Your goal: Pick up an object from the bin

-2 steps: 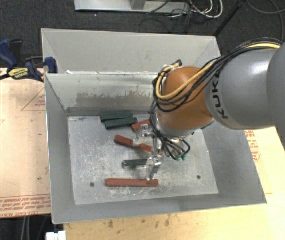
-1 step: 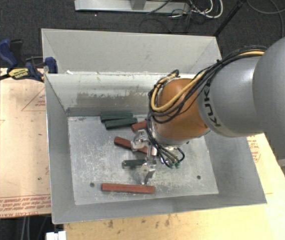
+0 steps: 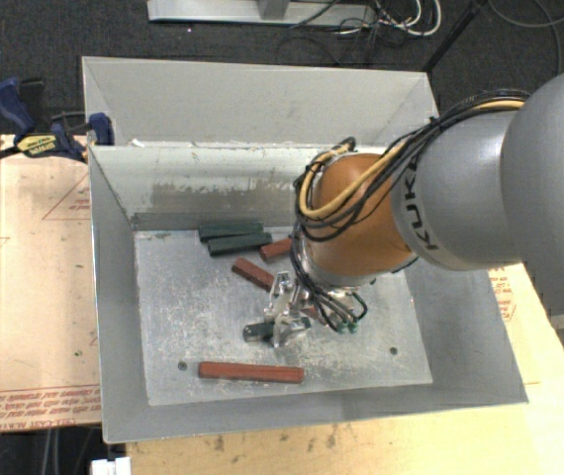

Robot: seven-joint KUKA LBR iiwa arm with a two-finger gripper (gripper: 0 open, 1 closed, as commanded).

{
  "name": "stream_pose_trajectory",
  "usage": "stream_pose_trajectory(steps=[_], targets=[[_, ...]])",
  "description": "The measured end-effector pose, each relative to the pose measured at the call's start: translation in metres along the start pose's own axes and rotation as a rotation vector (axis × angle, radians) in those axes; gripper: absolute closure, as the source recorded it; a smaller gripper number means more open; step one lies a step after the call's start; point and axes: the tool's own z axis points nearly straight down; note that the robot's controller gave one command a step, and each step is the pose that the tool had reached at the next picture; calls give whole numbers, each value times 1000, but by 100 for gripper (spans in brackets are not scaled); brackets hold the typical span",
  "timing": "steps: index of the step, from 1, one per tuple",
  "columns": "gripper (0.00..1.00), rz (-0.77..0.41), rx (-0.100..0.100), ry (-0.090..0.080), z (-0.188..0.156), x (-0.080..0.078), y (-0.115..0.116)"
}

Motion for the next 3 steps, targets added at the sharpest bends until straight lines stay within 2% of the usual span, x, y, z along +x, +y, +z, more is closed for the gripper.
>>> stream_pose_trajectory(steps=[2, 3], targets=[[100, 0, 0, 2, 0, 0, 0], [100, 0, 1, 12, -4, 2, 0]])
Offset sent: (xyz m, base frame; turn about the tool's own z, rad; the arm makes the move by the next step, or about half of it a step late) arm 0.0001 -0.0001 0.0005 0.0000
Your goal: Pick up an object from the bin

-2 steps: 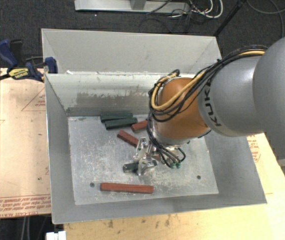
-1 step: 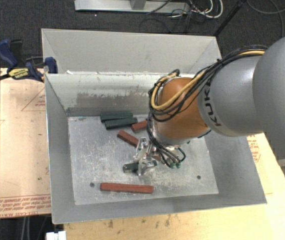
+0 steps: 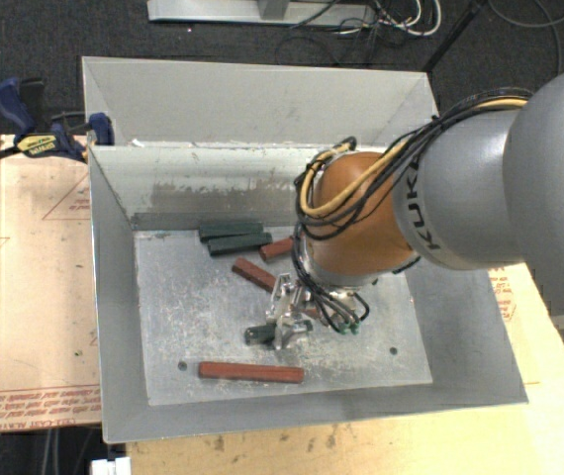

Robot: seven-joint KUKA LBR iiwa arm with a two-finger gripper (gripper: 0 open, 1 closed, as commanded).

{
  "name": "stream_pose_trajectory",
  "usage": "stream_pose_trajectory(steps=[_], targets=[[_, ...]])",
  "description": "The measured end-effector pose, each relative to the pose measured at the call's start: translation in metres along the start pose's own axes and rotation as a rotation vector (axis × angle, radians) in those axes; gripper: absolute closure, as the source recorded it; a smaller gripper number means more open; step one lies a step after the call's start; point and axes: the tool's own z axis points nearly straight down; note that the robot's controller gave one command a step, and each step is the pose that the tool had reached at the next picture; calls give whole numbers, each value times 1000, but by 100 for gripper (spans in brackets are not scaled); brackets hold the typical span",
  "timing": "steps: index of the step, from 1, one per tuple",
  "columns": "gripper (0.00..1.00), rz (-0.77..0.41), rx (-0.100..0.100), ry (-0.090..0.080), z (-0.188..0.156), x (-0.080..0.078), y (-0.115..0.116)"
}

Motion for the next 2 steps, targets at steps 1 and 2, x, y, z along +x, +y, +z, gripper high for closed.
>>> stream_pose_trajectory(steps=[1, 2], targets=[[100, 1, 0, 6, -17, 1, 0], [100, 0, 1, 2, -31, 0, 0]])
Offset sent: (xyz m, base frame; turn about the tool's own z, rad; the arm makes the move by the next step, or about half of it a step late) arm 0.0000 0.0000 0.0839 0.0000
